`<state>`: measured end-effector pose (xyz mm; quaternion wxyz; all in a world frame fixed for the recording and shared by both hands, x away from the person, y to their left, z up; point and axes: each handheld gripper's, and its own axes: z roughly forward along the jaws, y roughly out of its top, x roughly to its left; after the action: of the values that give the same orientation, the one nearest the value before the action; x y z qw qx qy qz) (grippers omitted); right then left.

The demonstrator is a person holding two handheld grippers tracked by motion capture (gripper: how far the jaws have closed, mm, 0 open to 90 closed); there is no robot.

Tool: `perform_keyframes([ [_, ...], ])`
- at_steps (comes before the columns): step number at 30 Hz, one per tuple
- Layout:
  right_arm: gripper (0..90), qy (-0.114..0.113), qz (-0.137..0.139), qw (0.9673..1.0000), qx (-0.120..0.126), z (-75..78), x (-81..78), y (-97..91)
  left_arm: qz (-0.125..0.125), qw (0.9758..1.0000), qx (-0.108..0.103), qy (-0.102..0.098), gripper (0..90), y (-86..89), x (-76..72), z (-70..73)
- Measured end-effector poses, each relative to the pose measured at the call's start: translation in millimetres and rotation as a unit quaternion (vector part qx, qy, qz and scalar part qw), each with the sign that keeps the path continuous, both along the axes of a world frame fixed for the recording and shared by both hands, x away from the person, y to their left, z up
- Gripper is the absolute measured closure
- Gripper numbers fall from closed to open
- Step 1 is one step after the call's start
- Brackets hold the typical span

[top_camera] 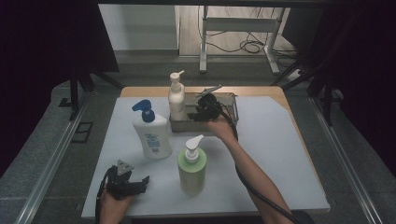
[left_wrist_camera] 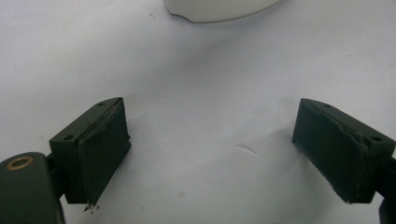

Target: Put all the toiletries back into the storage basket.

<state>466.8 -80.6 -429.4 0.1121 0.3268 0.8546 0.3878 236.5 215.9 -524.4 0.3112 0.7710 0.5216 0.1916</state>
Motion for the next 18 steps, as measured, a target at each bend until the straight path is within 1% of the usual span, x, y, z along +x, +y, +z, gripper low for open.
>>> perform_keyframes([
  [4, 42.7, -0.009, 0.004, 0.9999, 0.004, 3.4, -4.2, -5.4, 0.0, 1.0, 0.0, 0.0, 10.4, -0.1, -0.1, 0.0],
  [6, 39.3, -0.013, 0.003, 0.9999, 0.004, 5.0, -6.4, -8.2, 0.0, 1.0, 0.0, 0.0, 10.4, 0.0, -0.1, 0.0],
  [10, 36.3, -0.014, 0.007, 0.9999, 0.005, 8.2, -11.1, -12.7, 0.0, 1.0, 0.0, 0.0, 10.4, 0.0, -0.1, 0.0],
  [15, 32.6, -0.023, 0.017, 0.9996, 0.003, 11.0, -17.9, -16.5, 0.0, 1.0, 0.001, 0.0, 10.4, 0.0, -0.1, 0.0],
  [18, 30.9, -0.022, 0.02, 0.9995, 0.001, 11.2, -21.3, -17.5, 0.0, 1.0, 0.001, 0.0, 10.4, 0.0, -0.1, 0.0],
])
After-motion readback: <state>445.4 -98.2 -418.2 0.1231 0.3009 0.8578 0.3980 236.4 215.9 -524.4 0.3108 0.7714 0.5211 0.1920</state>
